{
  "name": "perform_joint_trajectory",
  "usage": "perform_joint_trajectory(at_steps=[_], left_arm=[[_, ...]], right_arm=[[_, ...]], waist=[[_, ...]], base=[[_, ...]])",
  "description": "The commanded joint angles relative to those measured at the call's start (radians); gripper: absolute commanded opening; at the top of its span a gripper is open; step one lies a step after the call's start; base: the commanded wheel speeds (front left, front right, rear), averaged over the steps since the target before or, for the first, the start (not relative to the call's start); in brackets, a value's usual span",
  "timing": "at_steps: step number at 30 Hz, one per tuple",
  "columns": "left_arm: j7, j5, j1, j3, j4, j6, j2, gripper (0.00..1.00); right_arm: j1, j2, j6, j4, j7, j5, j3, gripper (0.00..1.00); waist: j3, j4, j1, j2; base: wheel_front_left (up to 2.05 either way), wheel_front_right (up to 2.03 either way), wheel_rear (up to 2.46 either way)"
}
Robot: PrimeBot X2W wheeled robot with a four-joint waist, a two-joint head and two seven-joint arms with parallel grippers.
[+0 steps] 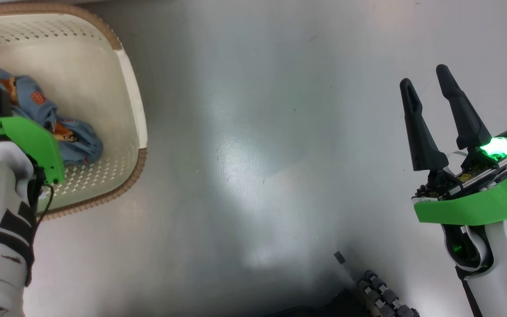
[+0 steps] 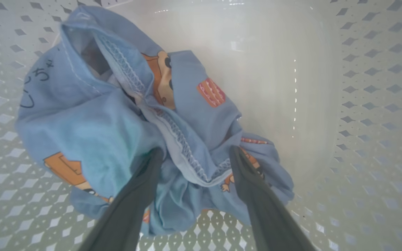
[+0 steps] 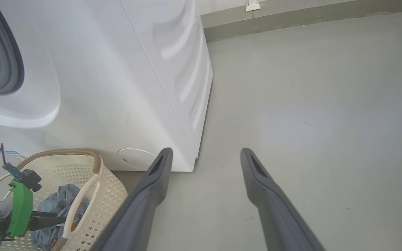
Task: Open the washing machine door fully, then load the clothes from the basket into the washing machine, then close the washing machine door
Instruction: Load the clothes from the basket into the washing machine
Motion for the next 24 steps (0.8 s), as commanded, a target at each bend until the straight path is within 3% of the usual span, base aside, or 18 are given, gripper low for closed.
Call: perform_joint_trajectory(at_steps=[1, 6, 8, 9, 10, 12, 13, 16, 19, 20, 24], left_arm=[[0.002, -0.014, 0.004, 0.01, -0.006, -0.005, 0.052, 1.0], [0.009, -0.023, 0.007, 0.006, -0.006, -0.007, 0.06, 0.97], [0.012, -0.027, 0.007, 0.005, -0.006, -0.009, 0.064, 0.84], [0.013, -0.029, 0.006, 0.005, -0.006, -0.009, 0.066, 0.72], [0.013, -0.03, 0.006, 0.004, -0.006, -0.008, 0.065, 0.53], [0.013, -0.032, 0.005, 0.001, -0.006, -0.005, 0.065, 0.39], [0.013, -0.032, 0.005, 0.001, -0.006, -0.005, 0.065, 0.39], [0.013, -0.038, 0.006, 0.0, -0.006, -0.005, 0.067, 0.13], [0.01, -0.044, 0.008, -0.002, -0.006, -0.005, 0.068, 0.07], [0.009, -0.046, 0.008, -0.003, -0.006, -0.006, 0.067, 0.0], [-0.005, -0.055, 0.01, -0.003, -0.006, -0.007, 0.063, 0.0]], right_arm=[[0.03, -0.002, 0.003, -0.022, -0.005, 0.011, 0.026, 1.0], [0.027, -0.001, 0.003, -0.02, -0.005, 0.014, 0.03, 1.0], [0.027, -0.002, 0.003, -0.021, -0.005, 0.014, 0.03, 1.0], [0.027, -0.003, 0.003, -0.022, -0.005, 0.014, 0.03, 1.0], [0.027, -0.004, 0.003, -0.023, -0.005, 0.014, 0.03, 1.0], [0.029, -0.006, 0.003, -0.023, -0.005, 0.013, 0.031, 1.0], [0.029, -0.006, 0.003, -0.023, -0.005, 0.013, 0.031, 1.0], [0.031, -0.008, 0.003, -0.023, -0.005, 0.012, 0.032, 1.0], [0.032, -0.01, 0.003, -0.024, -0.005, 0.013, 0.032, 1.0], [0.032, -0.01, 0.003, -0.024, -0.005, 0.013, 0.032, 1.0], [0.034, -0.011, 0.003, -0.023, -0.005, 0.012, 0.03, 1.0]], waist=[[0.005, -0.005, 0.0, -0.0001], [0.009, -0.011, 0.0, -0.0001], [0.012, -0.012, 0.0, -0.0001], [0.013, -0.013, 0.0, -0.0001], [0.013, -0.012, 0.0, -0.0001], [0.013, -0.012, 0.0, -0.0001], [0.013, -0.012, 0.0, -0.0001], [0.01, -0.013, 0.0, -0.0001], [0.006, -0.014, 0.0, -0.0001], [0.004, -0.014, 0.0, -0.0001], [-0.004, -0.008, 0.0, -0.0001]], base=[[0.0, 0.0, 0.0], [0.0, 0.0, 0.0], [0.0, 0.0, 0.0], [0.0, 0.0, 0.0], [0.0, 0.0, 0.0], [0.0, 0.0, 0.0], [0.0, 0.0, 0.0], [0.0, 0.0, 0.0], [0.0, 0.0, 0.0], [0.0, 0.0, 0.0], [0.0, 0.0, 0.0]])
